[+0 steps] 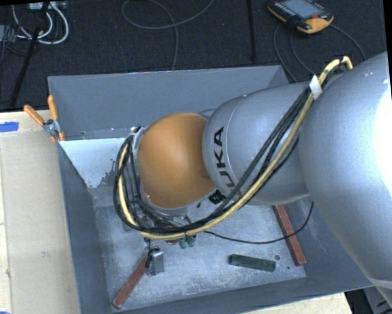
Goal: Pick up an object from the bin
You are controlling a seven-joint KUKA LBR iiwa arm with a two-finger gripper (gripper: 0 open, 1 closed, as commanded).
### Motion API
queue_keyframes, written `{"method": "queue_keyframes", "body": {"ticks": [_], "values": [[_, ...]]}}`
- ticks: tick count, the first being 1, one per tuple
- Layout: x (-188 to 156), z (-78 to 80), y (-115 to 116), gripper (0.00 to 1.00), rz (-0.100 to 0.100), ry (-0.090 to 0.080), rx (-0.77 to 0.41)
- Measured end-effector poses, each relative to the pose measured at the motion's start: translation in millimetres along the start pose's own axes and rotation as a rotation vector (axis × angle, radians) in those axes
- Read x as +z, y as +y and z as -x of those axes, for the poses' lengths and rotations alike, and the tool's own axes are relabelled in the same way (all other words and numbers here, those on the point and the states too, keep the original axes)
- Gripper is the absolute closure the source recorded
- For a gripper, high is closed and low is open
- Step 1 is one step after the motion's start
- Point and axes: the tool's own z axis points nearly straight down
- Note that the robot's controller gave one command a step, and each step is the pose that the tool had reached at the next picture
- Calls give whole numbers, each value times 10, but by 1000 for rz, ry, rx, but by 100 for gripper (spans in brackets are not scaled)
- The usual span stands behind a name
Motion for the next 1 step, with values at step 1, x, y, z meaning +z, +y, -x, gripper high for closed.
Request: {"method": "queue_keyframes", "body": {"ticks": [1], "values": [[356,79,8,0,0,-8,-172]]}}
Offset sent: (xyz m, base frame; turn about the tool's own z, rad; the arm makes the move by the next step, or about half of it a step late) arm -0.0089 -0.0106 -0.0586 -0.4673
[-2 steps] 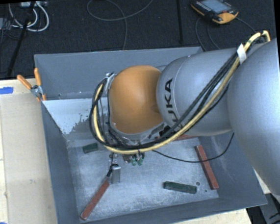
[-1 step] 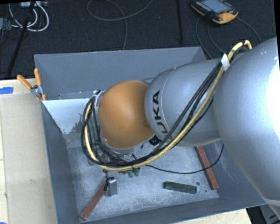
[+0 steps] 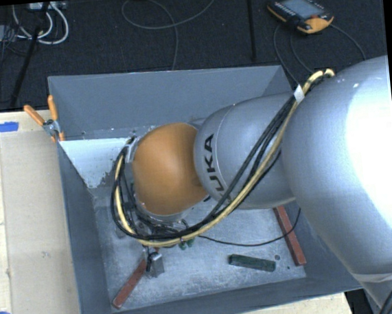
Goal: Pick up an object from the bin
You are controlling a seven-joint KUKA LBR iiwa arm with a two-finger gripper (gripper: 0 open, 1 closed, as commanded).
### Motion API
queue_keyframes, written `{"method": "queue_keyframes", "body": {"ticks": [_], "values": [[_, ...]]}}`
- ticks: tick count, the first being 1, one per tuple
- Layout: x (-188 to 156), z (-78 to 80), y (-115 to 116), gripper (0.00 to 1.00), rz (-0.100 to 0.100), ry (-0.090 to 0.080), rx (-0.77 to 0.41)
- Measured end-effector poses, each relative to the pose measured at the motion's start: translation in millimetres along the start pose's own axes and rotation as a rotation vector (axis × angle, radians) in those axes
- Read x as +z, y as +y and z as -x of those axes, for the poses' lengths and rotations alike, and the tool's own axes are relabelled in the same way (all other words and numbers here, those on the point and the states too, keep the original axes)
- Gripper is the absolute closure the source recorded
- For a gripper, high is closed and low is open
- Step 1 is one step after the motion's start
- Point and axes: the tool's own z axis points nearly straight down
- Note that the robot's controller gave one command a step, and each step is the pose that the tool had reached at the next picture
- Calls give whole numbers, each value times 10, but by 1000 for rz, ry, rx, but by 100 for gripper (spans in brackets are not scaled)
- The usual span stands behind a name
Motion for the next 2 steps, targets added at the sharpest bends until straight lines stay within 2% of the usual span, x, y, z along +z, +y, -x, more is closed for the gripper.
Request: {"method": "queue_keyframes", "body": {"ticks": [1,2], "values": [[235,-204,-51,100,2,4,-291],[236,-204,-52,100,2,4,-291]]}}
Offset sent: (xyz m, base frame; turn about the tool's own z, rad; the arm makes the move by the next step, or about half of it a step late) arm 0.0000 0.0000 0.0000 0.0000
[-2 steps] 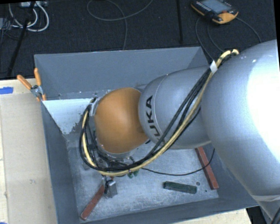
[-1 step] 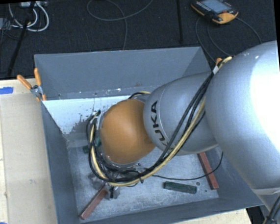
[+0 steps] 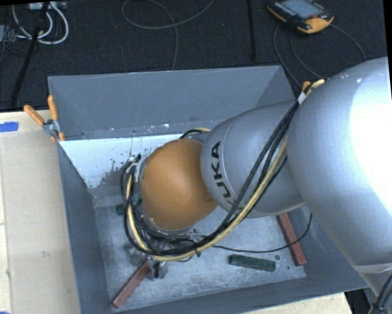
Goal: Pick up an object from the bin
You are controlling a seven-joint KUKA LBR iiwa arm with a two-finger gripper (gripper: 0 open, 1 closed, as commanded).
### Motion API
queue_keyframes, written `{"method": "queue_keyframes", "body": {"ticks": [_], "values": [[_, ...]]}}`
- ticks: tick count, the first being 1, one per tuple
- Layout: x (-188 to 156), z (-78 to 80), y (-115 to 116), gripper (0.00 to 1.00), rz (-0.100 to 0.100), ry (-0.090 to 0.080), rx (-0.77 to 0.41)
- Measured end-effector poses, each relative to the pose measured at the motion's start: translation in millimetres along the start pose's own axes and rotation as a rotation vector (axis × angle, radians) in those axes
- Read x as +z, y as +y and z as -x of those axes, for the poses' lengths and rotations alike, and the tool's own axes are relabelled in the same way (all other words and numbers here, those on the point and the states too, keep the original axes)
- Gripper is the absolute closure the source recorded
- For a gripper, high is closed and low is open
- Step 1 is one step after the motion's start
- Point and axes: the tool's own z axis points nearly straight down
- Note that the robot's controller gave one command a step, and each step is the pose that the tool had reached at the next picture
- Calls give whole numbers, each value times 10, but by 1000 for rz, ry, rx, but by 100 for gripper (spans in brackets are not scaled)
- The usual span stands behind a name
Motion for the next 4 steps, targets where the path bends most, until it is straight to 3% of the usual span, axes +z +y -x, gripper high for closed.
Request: {"method": "queue_keyframes", "body": {"ticks": [1,2,3,4], "values": [[-7,-2,1,100,0,0,0],[-527,214,-142,100,-1,-1,77],[-527,214,-142,100,-1,-2,77],[-1004,-67,67,100,1,5,41]]}}
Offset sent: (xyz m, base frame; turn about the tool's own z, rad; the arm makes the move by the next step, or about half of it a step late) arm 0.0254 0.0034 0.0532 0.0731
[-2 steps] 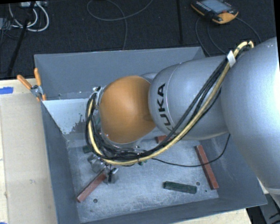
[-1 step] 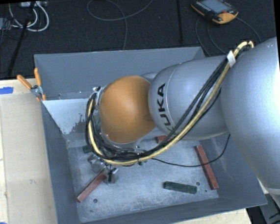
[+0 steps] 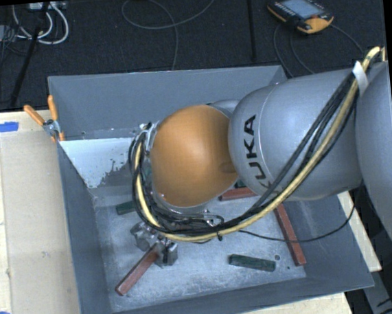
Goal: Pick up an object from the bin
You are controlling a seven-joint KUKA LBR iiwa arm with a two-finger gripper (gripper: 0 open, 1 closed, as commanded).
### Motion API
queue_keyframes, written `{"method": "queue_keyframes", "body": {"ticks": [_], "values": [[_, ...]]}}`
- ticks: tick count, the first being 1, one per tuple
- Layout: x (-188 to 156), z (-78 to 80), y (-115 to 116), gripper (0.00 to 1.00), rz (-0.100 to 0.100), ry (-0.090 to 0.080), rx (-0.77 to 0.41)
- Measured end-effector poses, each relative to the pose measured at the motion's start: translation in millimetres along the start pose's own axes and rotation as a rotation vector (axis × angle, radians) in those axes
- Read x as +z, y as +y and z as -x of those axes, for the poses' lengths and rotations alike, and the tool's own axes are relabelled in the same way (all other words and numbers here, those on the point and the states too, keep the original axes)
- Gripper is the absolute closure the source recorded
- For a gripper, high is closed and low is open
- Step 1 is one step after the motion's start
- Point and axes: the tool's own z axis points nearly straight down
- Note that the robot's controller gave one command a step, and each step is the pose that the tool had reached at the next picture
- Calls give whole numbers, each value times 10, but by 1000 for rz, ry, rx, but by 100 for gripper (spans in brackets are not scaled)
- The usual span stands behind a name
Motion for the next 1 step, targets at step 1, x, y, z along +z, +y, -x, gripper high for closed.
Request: {"method": "queue_keyframes", "body": {"ticks": [1], "values": [[-512,191,-146,100,-1,-5,-24]]}}
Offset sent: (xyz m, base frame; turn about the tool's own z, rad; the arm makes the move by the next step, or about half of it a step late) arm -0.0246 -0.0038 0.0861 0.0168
